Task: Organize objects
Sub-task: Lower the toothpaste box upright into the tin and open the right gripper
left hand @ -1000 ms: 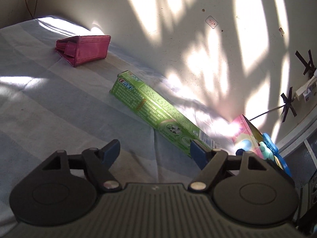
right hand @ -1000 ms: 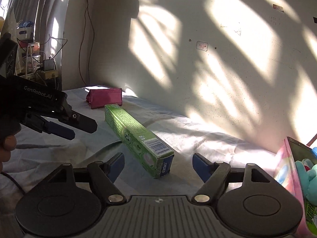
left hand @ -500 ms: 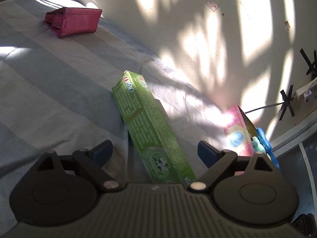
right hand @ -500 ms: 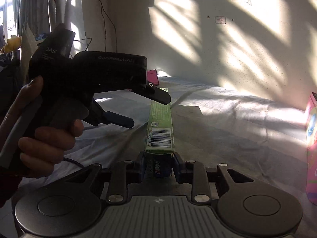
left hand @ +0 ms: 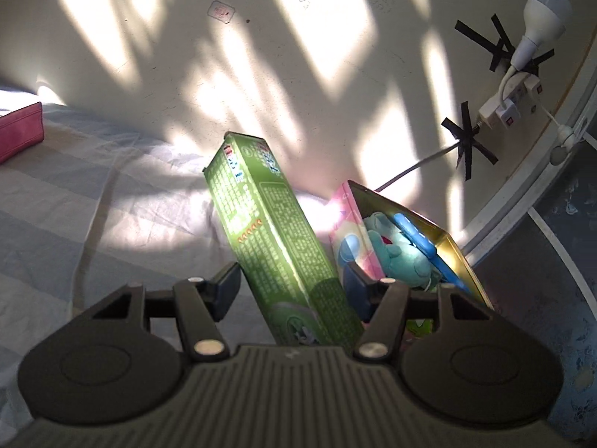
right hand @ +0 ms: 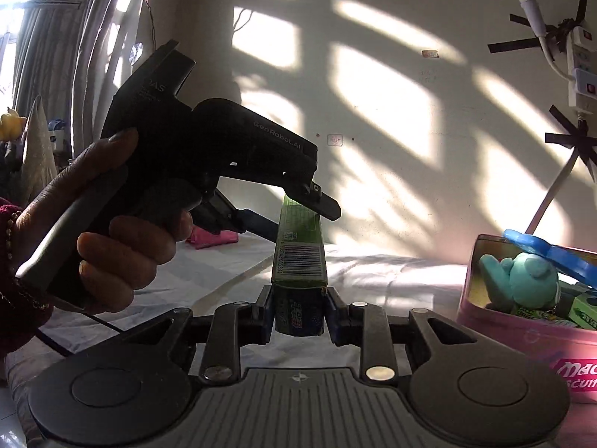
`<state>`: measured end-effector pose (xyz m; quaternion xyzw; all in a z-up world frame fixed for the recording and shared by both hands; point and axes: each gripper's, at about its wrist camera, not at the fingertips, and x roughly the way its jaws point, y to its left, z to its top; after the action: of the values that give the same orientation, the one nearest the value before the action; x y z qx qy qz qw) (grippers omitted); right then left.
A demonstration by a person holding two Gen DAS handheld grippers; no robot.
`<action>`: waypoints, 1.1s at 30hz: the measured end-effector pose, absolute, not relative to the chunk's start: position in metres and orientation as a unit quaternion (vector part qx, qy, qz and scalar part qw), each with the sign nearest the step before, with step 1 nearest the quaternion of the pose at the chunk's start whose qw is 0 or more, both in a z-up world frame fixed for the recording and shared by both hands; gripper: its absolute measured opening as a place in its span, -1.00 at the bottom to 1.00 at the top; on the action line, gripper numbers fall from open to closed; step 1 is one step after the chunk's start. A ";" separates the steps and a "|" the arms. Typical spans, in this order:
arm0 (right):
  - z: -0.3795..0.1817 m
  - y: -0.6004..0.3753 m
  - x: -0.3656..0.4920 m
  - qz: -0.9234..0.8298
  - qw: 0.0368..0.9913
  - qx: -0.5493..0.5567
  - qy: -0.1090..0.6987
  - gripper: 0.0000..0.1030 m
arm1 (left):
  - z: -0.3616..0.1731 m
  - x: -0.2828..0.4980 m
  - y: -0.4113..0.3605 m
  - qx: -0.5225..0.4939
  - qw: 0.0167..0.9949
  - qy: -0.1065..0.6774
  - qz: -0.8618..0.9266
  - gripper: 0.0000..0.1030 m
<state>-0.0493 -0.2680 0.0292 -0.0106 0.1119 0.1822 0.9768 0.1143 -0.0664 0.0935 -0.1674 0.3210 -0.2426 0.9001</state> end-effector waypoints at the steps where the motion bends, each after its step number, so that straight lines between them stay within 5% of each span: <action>1: 0.032 -0.277 -0.051 0.166 0.981 -0.007 0.100 -0.48 | 0.100 0.115 -0.082 -0.157 0.900 0.317 -0.254 0.21; 14: 0.039 -0.414 -0.046 -0.028 0.997 0.037 0.054 -0.48 | 0.121 0.122 -0.292 -0.054 0.862 0.302 -0.404 0.18; 16: 0.036 -0.427 -0.039 -0.045 0.996 0.042 0.057 -0.48 | 0.118 0.124 -0.315 -0.037 0.857 0.305 -0.414 0.04; 27: 0.010 -0.462 0.008 -0.092 0.982 0.089 0.136 -0.41 | 0.097 0.129 -0.353 0.037 0.878 0.302 -0.368 0.06; 30: 0.010 -0.460 0.004 -0.108 0.985 0.079 0.112 0.07 | 0.094 0.128 -0.349 0.064 0.897 0.294 -0.324 0.09; 33: 0.012 -0.458 -0.006 -0.116 0.987 0.073 0.085 0.14 | 0.096 0.121 -0.340 0.079 0.911 0.272 -0.299 0.15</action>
<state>-0.0055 -0.4575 0.0122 0.0730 0.0852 -0.1156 0.9869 0.1210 -0.3401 0.0964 0.0793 0.2724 -0.2988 0.9112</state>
